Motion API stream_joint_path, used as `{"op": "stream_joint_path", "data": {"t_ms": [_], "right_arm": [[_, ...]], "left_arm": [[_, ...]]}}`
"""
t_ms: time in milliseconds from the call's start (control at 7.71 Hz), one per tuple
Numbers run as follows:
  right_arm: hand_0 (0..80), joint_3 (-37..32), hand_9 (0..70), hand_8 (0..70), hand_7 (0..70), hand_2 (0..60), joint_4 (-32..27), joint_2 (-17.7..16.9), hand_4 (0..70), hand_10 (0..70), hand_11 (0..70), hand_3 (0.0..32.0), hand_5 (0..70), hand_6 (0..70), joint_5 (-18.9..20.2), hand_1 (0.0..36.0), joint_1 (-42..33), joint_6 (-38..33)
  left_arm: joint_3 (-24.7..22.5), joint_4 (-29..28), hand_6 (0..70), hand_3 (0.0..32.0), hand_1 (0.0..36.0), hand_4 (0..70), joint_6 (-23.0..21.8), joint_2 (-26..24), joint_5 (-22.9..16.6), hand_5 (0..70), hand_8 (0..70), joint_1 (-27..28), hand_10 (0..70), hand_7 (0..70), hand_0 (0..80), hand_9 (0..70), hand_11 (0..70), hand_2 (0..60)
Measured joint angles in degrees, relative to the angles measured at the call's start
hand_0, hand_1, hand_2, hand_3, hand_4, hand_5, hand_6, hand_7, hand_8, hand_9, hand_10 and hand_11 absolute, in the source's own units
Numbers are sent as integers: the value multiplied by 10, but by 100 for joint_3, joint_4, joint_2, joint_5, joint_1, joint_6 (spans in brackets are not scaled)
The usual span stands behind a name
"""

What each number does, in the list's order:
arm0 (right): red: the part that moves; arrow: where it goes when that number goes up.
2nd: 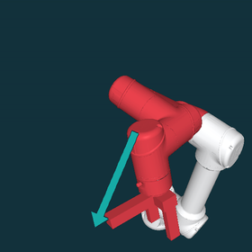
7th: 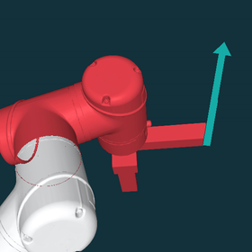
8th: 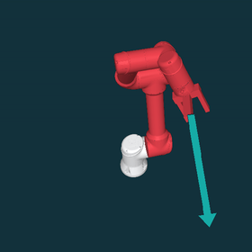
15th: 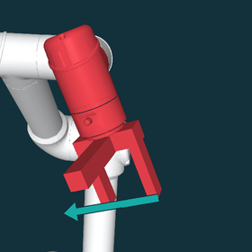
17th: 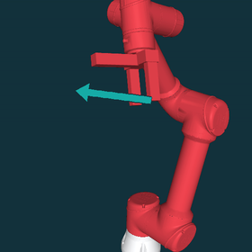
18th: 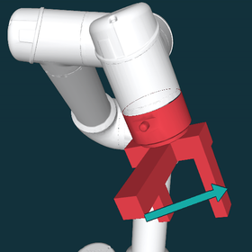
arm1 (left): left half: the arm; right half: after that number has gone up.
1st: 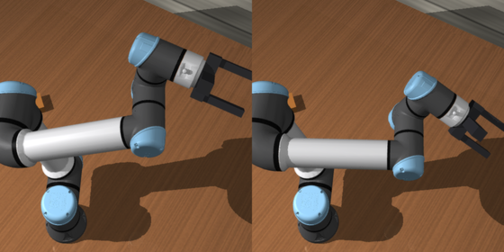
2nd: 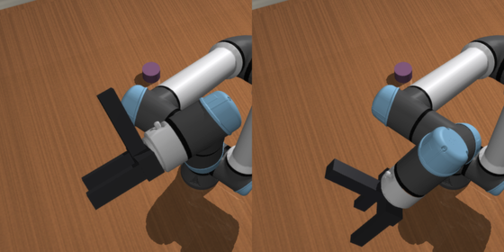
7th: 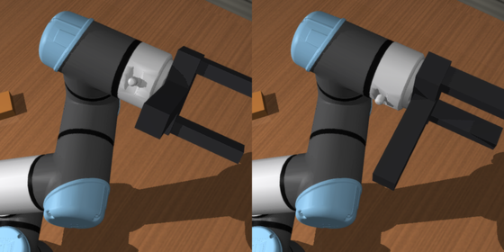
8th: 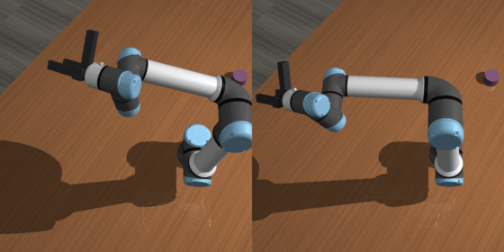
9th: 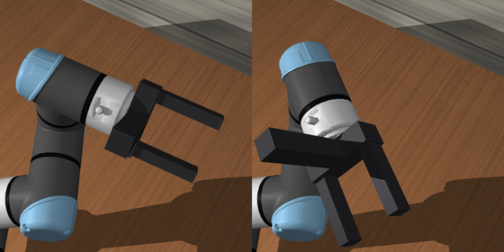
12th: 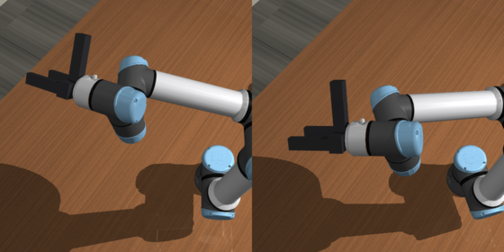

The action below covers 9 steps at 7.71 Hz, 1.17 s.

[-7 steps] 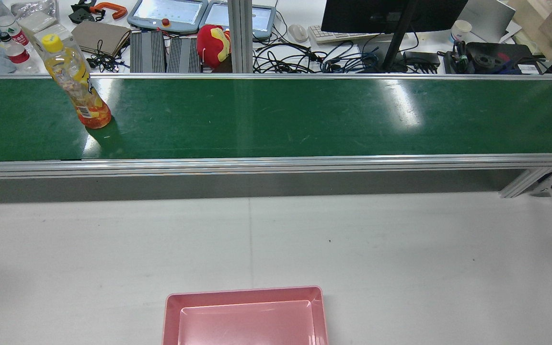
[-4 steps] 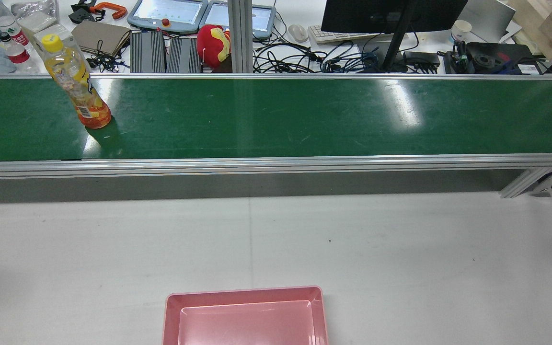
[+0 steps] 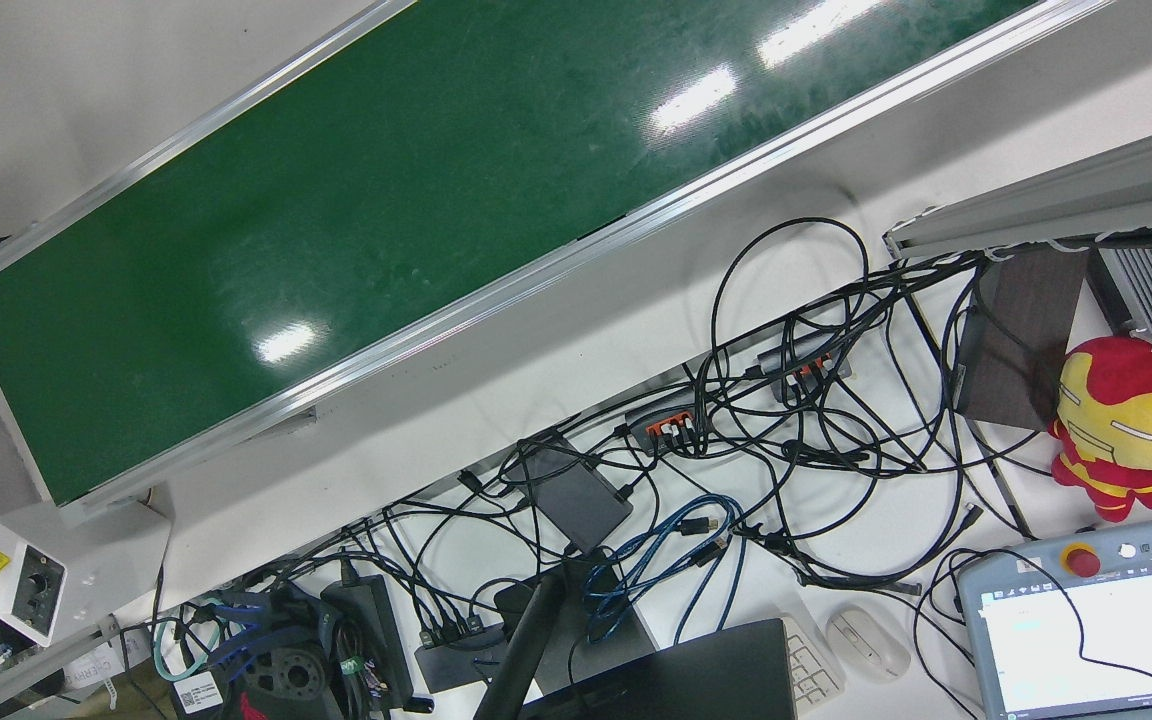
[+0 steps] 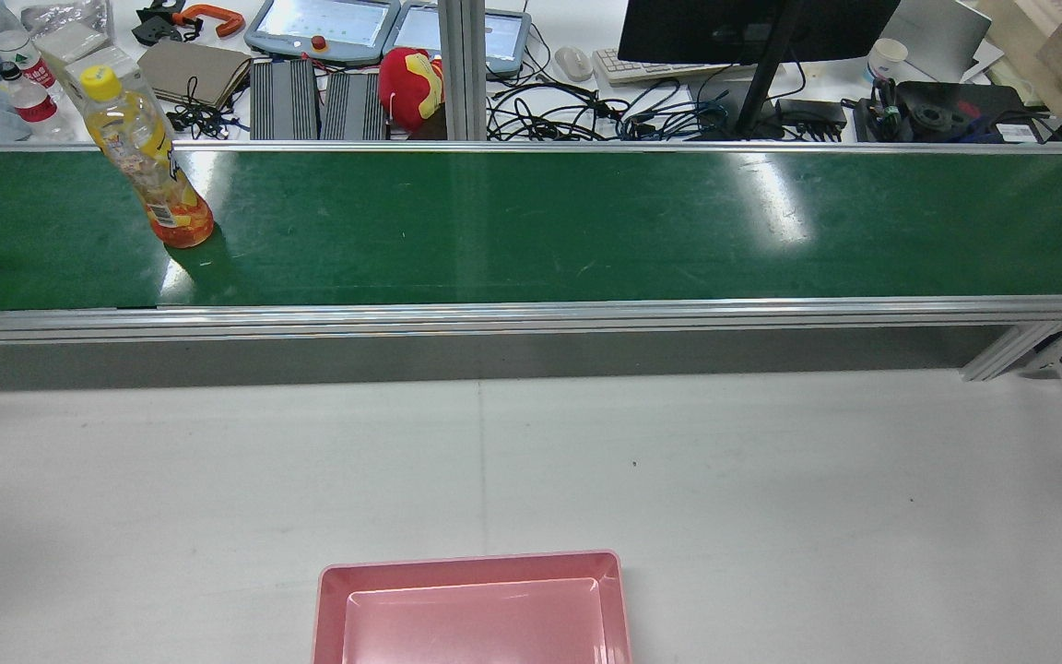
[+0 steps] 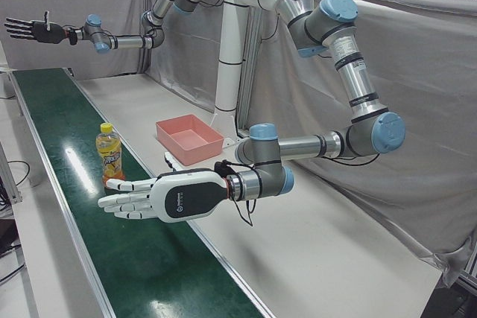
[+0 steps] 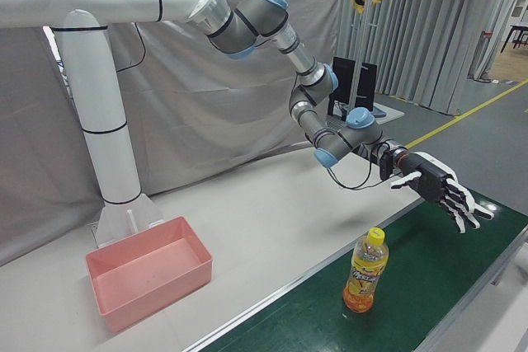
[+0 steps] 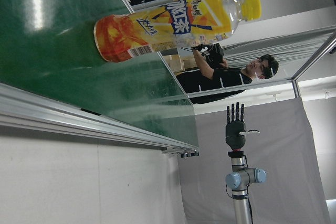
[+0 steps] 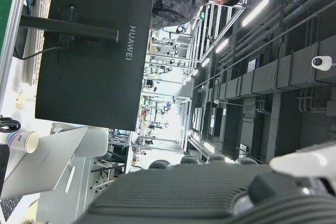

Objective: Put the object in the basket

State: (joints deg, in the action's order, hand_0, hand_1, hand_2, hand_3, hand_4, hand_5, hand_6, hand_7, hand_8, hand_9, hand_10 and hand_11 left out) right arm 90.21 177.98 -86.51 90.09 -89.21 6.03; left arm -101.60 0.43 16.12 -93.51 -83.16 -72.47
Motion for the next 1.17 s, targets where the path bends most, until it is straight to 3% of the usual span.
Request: {"op": "stream_joint_path", "data": {"t_ms": [259,648,1167], "right_arm": [[0,2,0,0,0,0,0,-2,0,0,0,0,0,0,0,0,0,-1],[0,-3,0,0,0,0,0,-3,0,0,0,0,0,0,-3,0,0,3],[0,-3,0,0,0,0,0,0,0,0,0,0,0,0,0,0,0,3]], "left_arm": [[-129,59,0,14,203,20,186,-7,253,242,84,227,88,10,589,97,153,0],[-253,196,0,0,208,28,223,-107,706,256,84,822,86,12,583,99,150,0],[-209,815,0,0,212,30,294,-800,975,272,87,1375,88,15,580,104,153,10]]}}
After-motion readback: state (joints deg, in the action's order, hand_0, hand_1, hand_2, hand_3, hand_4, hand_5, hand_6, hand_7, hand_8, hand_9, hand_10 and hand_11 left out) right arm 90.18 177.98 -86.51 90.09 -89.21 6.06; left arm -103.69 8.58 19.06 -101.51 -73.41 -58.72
